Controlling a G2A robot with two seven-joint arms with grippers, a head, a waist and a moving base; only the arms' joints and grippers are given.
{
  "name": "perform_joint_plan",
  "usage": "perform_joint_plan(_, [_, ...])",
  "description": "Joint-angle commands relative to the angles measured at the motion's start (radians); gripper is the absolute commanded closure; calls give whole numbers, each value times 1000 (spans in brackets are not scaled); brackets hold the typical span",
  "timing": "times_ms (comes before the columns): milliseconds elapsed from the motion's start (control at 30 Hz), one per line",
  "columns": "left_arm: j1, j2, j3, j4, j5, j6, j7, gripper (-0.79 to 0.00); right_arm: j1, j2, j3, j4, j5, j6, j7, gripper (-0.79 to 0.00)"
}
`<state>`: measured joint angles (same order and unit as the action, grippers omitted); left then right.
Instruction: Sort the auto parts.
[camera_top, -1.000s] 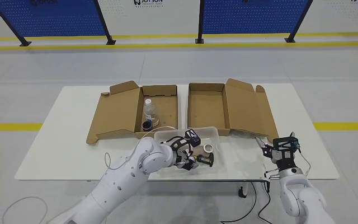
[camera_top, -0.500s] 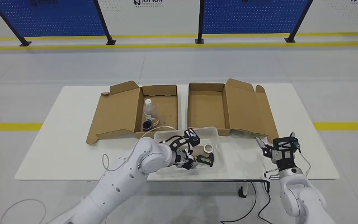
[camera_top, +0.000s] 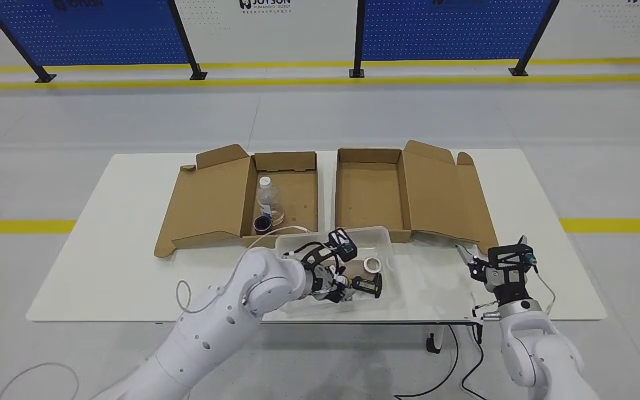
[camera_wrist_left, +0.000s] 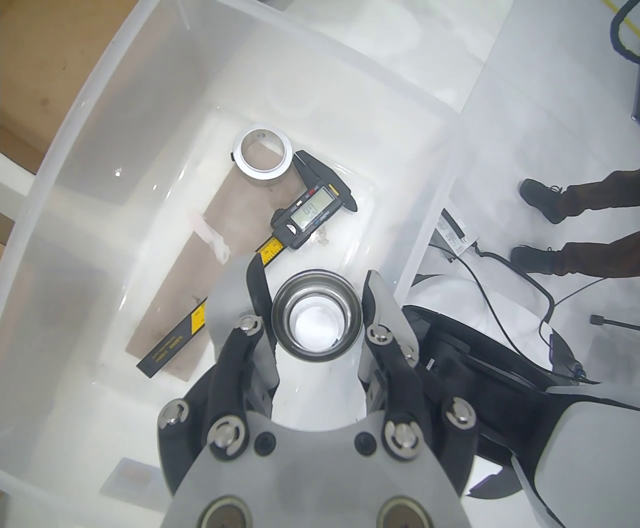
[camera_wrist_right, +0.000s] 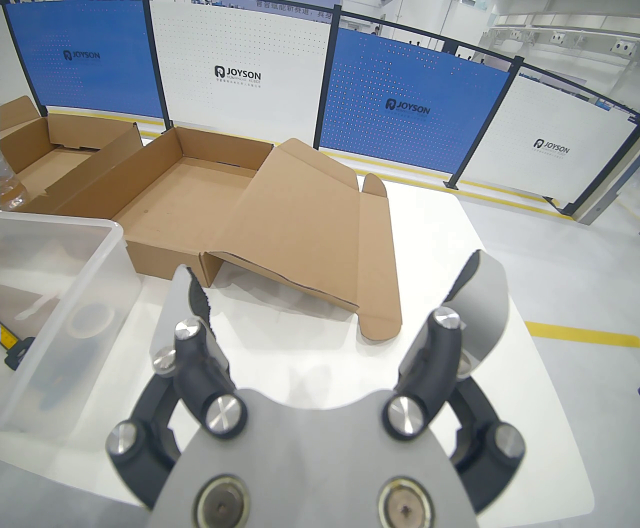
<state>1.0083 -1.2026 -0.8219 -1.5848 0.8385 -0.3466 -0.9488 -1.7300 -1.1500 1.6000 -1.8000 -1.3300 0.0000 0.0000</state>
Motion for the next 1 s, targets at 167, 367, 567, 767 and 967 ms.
perform_joint_plan(167, [16,8,-20,-45,7,0,-10,0,0,0,0,0,0,0,0,-785])
perform_joint_plan(367, [30,15,-44,-95,-2,-2,-5,0,0,0,0,0,0,0,0,-785])
perform_joint_plan(567, [47,23,-75,-142,0,3,3,0,0,0,0,0,0,0,0,-785])
perform_joint_plan(767, [61,30,-97,-164,5,5,5,0,0,0,0,0,0,0,0,-785])
perform_joint_plan(967, [66,34,-109,-169,20,7,18,0,0,0,0,0,0,0,0,-785])
